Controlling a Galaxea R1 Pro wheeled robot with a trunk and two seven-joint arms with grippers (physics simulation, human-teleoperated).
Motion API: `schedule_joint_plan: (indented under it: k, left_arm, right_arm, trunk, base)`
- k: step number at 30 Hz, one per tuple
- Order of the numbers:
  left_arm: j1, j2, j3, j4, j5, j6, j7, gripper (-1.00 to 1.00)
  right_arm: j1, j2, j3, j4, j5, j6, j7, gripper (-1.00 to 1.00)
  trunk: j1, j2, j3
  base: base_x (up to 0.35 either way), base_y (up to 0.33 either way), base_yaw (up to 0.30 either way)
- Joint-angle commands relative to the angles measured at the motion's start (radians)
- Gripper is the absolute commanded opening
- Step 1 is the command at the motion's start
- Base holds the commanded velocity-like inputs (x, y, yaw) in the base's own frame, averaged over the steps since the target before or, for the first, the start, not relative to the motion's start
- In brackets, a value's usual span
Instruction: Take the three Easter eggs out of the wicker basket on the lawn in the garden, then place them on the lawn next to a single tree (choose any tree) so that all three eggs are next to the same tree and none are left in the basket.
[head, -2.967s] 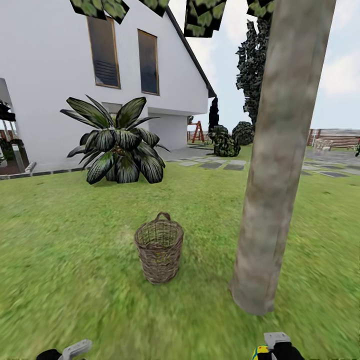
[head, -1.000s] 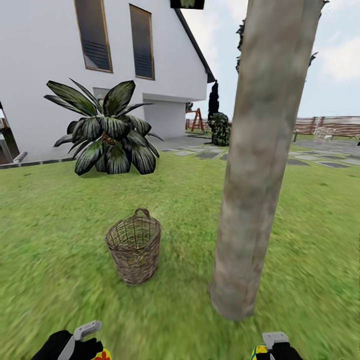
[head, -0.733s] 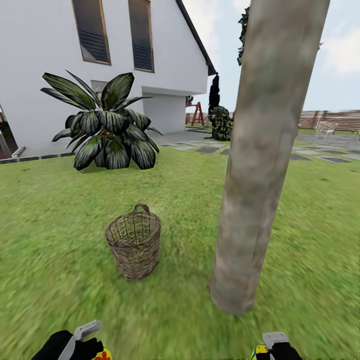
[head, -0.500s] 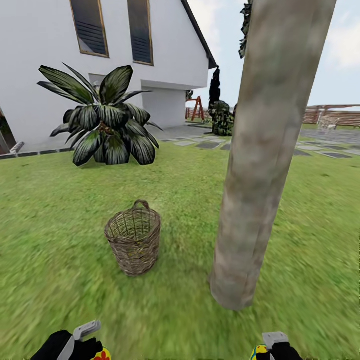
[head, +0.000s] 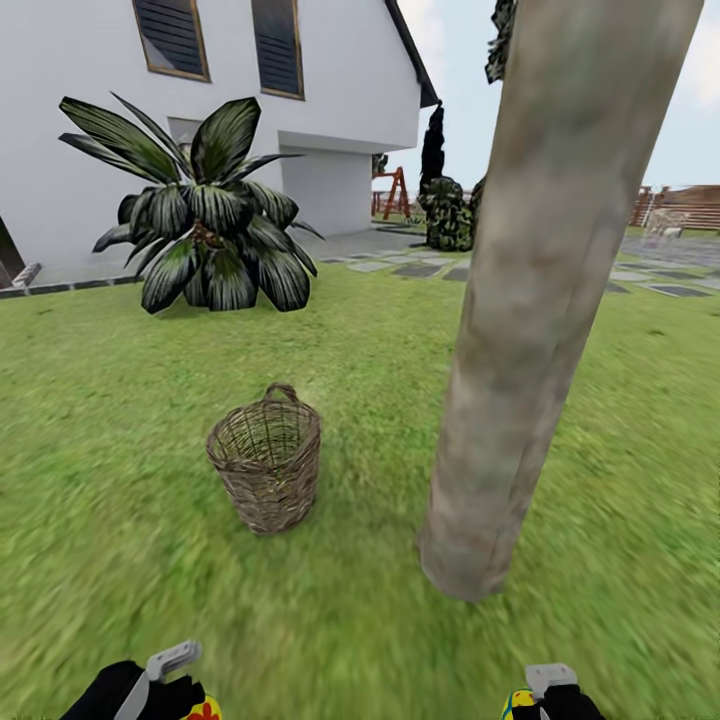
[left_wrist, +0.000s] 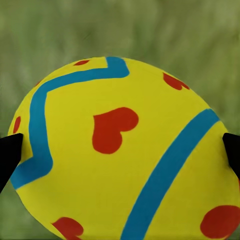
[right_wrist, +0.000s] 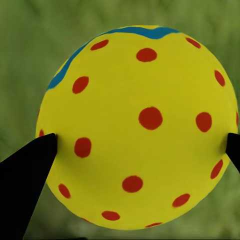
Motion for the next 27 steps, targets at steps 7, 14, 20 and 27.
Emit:
schedule_joint_plan:
  k: [7, 14, 20, 27]
  left_arm:
    - [0.0, -0.002, 0.006, -0.001, 0.0, 0.006, -0.004, -1.0]
    - [0.0, -0.004, 0.006, -0.001, -0.002, 0.006, -0.003, -1.0]
    - [0.0, -0.004, 0.006, -0.001, -0.001, 0.006, -0.003, -1.0]
    - [0.0, -0.005, 0.006, -0.001, -0.001, 0.006, -0.003, -1.0]
  right_arm:
    - [0.0, 0.0, 0.002, -0.002, 0.003, 0.006, -0.002, -1.0]
    - [0.0, 0.0, 0.003, -0.002, 0.003, 0.006, -0.002, -1.0]
    - [0.0, 0.001, 0.003, 0.001, 0.003, 0.005, -0.002, -1.0]
    - [0.0, 0.006, 0.003, 0.003, 0.003, 0.004, -0.002, -1.0]
  trunk:
    - [0.003, -0.002, -0.028]
    - [0.006, -0.004, -0.055]
    - [0.009, -0.005, -0.078]
    - [0.011, -0.006, -0.098]
  base:
    - [0.0, 0.0, 0.0]
    - [0.0, 0.0, 0.0]
    - [0.0, 0.0, 0.0]
    - [0.0, 0.0, 0.0]
